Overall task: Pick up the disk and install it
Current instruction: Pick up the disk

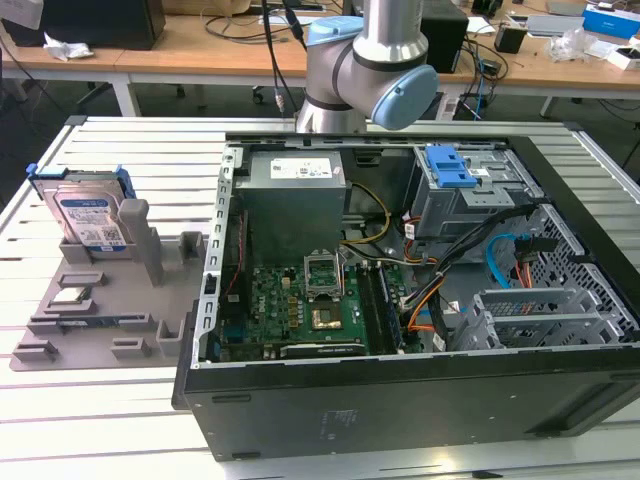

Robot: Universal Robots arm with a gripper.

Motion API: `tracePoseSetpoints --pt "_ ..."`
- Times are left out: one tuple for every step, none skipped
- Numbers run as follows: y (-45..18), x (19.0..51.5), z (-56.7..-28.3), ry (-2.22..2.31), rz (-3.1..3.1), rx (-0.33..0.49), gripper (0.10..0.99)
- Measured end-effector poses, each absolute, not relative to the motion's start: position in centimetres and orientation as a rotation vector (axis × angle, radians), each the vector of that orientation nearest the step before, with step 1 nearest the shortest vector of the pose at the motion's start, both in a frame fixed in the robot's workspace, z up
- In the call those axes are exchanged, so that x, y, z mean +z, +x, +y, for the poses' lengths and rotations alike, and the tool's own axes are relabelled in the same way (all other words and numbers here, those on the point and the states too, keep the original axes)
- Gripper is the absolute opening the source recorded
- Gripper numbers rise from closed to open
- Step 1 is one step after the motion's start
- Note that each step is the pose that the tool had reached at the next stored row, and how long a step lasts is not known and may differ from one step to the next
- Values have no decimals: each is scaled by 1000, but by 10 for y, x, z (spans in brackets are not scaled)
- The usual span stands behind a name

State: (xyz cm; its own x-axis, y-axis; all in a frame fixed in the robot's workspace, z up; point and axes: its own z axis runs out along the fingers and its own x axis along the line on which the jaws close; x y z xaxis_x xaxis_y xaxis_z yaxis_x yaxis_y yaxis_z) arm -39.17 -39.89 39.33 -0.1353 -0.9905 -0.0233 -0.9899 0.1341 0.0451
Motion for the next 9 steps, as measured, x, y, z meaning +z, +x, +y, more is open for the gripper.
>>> tracePoseSetpoints --pt "-392 393 -399 2058 -2357 -77 106" --pt "-392 393 -399 2058 -2357 -77 106" --pt "-392 393 -399 2058 -2357 -77 106" --pt "-392 393 -399 2058 -2357 -77 106" --pt "-392 393 -399 2058 -2357 -77 114" --pt "-392 393 -399 2058 -2356 -77 169" --pt "-392 393 -399 2058 -2356 -77 235" --pt "-392 393 -399 2058 -2356 -77 294" --pt "-392 393 -399 2058 -2356 -77 357"
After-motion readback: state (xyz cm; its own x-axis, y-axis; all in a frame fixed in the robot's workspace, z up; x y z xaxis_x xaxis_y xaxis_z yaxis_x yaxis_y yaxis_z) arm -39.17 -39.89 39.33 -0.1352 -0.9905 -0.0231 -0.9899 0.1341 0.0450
